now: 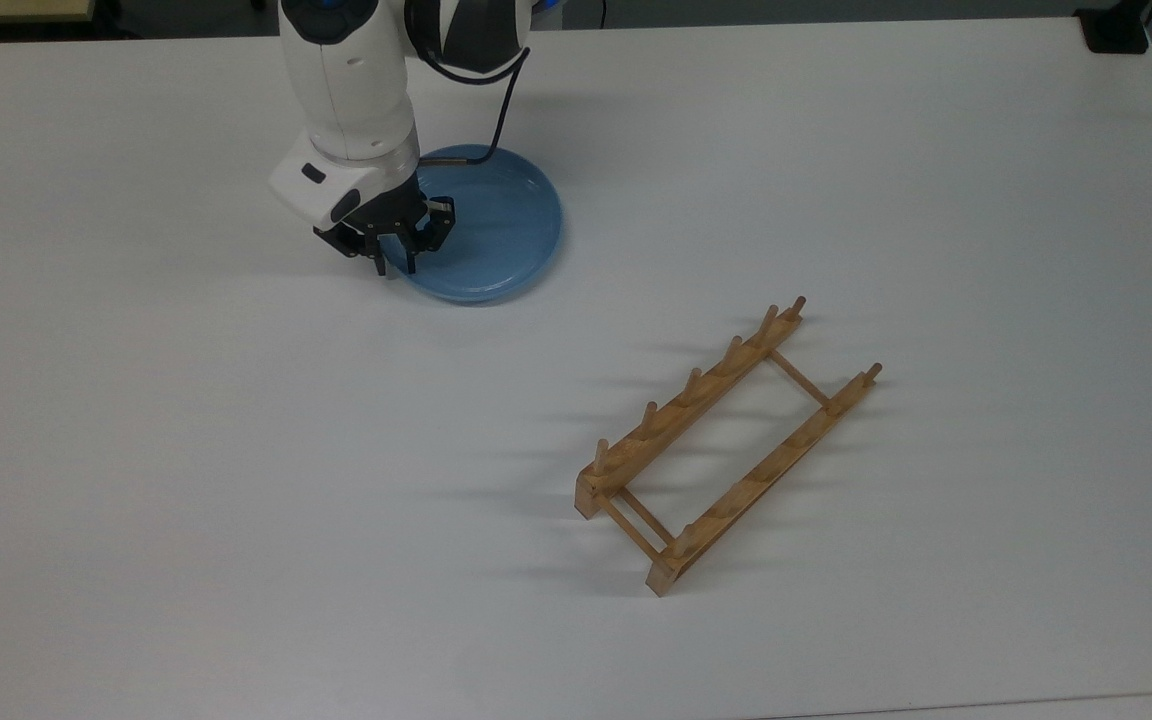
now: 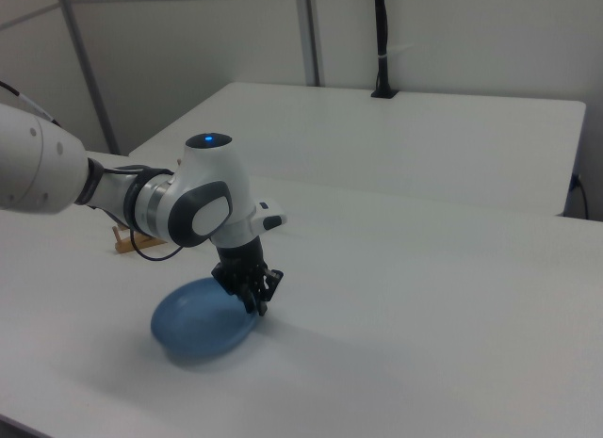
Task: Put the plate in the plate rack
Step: 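Lower the gripper onto the plate rim and pinch the rim, then lift the plate by its rim and carry it over the wooden rack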
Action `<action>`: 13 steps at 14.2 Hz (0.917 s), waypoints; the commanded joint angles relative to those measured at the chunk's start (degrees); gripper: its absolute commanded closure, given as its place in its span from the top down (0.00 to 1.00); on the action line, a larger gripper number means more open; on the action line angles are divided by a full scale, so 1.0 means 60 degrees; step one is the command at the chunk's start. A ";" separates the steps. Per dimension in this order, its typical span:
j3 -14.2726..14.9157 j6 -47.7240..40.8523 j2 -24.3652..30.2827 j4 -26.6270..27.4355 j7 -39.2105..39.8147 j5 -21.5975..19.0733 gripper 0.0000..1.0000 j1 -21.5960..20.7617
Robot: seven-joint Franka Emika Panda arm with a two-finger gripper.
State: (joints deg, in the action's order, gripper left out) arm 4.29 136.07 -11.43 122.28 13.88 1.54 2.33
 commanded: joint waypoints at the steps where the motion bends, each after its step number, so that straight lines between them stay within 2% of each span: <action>1: 0.0031 0.0159 -0.0043 -0.0048 -0.0496 0.0110 0.10 -0.0110; 3: 0.0031 0.0144 -0.0028 -0.0107 -0.0497 0.0110 0.00 -0.0096; 10: 0.0017 -0.0017 0.0396 -0.0561 -0.0570 0.0110 0.00 -0.0081; 13: -0.0056 -0.0192 0.1023 -0.0852 -0.0599 0.0095 0.00 -0.0111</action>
State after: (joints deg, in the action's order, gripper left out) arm 4.29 136.07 -9.57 117.51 11.98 1.54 2.20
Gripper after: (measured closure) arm 0.943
